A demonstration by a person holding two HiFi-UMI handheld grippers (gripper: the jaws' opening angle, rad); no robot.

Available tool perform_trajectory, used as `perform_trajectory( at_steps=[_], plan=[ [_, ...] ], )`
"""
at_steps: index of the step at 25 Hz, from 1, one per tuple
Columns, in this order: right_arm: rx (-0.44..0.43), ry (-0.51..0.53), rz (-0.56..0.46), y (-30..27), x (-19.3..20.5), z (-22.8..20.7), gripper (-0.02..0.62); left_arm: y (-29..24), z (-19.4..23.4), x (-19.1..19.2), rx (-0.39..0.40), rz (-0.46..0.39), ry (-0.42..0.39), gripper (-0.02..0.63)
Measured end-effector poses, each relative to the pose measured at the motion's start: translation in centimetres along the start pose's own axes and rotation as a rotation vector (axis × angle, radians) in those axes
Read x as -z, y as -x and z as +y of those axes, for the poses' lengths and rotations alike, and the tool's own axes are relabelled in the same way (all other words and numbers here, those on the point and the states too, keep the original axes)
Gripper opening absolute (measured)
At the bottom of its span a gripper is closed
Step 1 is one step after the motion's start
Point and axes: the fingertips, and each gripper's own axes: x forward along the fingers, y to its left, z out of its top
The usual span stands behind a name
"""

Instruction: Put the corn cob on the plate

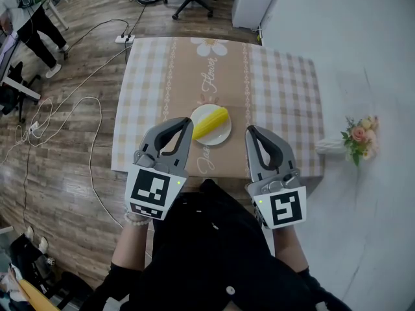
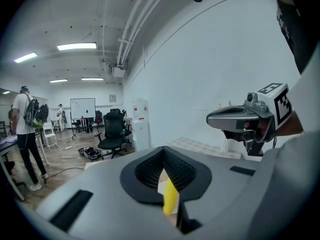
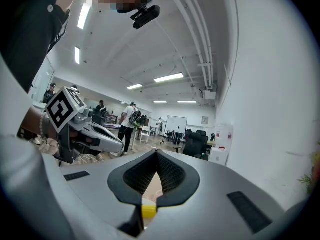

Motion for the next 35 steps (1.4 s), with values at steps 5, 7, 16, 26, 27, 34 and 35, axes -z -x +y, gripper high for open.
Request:
perform_trajectory(
  at_steps=[5, 7, 16, 26, 27, 34, 35],
  plan=[
    [-0.004, 0.003, 0.007, -0.04, 0.05, 0.27, 0.040, 0.09, 0.07, 0.21, 0.000, 0.003, 0.002, 0.014],
    [-0.005, 0.006, 0.010, -0.05, 0.10, 0.37, 0.040, 0.13, 0.05, 0.28, 0.002, 0.004, 0.002, 0.014],
    [-0.005, 0.010, 0.019, -0.04, 0.20, 0.50, 0.041, 0.16, 0.09, 0.32, 0.003, 0.003, 0.003, 0.014],
    [-0.013, 0.017, 0.037, -0.15, 0.47, 0.72, 0.040, 0.09, -0.11, 0.12, 0.005, -0.003, -0.025, 0.014],
    [-0.015, 0.017, 0.041, -0.16, 0.55, 0.77, 0.040, 0.08, -0.08, 0.09, 0.004, -0.005, -0.025, 0.014],
    [-0.026, 0.017, 0.056, -0.28, 0.84, 1.03, 0.040, -0.01, -0.22, 0.43, 0.009, 0.011, -0.035, 0.014],
    [-0.027, 0.017, 0.056, -0.29, 0.83, 1.04, 0.041, 0.00, -0.23, 0.43, 0.009, 0.012, -0.036, 0.014]
  ],
)
